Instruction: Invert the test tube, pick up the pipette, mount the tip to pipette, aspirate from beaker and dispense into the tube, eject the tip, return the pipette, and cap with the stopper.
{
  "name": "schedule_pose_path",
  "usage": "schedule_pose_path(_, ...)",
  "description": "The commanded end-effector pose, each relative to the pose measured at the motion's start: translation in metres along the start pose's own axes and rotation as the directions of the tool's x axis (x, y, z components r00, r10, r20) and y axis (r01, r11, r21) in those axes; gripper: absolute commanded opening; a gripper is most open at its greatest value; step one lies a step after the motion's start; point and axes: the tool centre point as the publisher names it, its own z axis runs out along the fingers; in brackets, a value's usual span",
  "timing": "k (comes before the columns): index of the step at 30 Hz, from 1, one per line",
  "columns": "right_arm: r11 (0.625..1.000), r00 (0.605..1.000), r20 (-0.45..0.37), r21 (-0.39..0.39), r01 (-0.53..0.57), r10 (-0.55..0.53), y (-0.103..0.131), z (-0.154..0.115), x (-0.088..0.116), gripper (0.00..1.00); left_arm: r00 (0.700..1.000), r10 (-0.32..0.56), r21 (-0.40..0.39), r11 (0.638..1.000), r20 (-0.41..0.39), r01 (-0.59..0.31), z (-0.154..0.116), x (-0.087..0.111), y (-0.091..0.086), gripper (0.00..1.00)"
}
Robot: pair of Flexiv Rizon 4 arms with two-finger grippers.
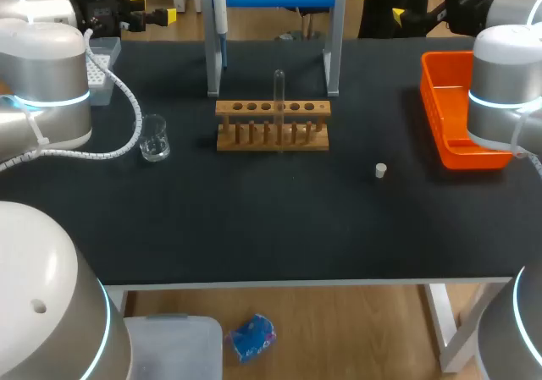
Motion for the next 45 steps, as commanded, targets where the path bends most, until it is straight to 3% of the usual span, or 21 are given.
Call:
schedule_pose_path(1, 1.000, 1.000, -0.001, -0.001, 0.000, 0.000, -0.001, 0.000, 0.000, 1.00, 1.000, 0.000, 0.001, 1.000, 0.000, 0.000, 0.000, 0.000, 0.000, 1.00)
schedule_pose_path(12, 1.000, 1.000, -0.001, -0.001, 0.000, 0.000, -0.001, 0.000, 0.000, 1.00, 1.000, 0.000, 0.001, 1.000, 0.000, 0.000, 0.000, 0.000, 0.000, 1.00)
schedule_pose_path(17, 0.998, 0.979, -0.201, -0.055, -0.038, 0.027, -0.003, -0.004, 0.035, 1.00, 1.000, 0.000, 0.001, 1.000, 0.000, 0.000, 0.000, 0.000, 0.000, 1.00)
schedule_pose_path(21, 0.993, 0.932, -0.361, -0.088, -0.073, 0.037, -0.006, -0.008, 0.070, 1.00, 1.000, 0.000, 0.001, 1.000, 0.000, 0.000, 0.000, 0.000, 0.000, 1.00)
schedule_pose_path(27, 0.985, 0.820, -0.570, -0.162, -0.060, -0.044, -0.009, -0.021, 0.122, 1.00, 1.000, 0.000, 0.001, 1.000, 0.000, 0.000, 0.000, 0.000, 0.000, 1.00)
schedule_pose_path(30, 0.984, 0.768, -0.633, -0.178, -0.029, -0.092, -0.014, -0.029, 0.143, 1.00, 0.984, 0.122, 0.002, 0.992, -0.128, -0.122, -0.008, 0.031, -0.002, 1.00)
schedule_pose_path(32, 0.984, 0.768, -0.633, -0.178, -0.029, -0.092, -0.014, -0.029, 0.143, 1.00, 0.931, 0.225, -0.006, 0.972, -0.288, -0.236, -0.016, 0.062, 0.001, 1.00)
schedule_pose_path(34, 0.984, 0.768, -0.633, -0.178, -0.029, -0.092, -0.014, -0.029, 0.143, 1.00, 0.848, 0.258, -0.029, 0.952, -0.463, -0.306, -0.027, 0.090, 0.010, 1.00)
schedule_pose_path(35, 0.984, 0.768, -0.633, -0.178, -0.029, -0.092, -0.014, -0.029, 0.143, 1.00, 0.837, 0.254, -0.049, 0.948, -0.484, -0.315, -0.032, 0.097, 0.014, 1.00)
schedule_pose_path(45, 0.984, 0.768, -0.633, -0.178, -0.029, -0.092, -0.014, -0.029, 0.143, 1.00, 0.837, 0.254, -0.049, 0.948, -0.484, -0.315, -0.032, 0.097, 0.014, 1.00)
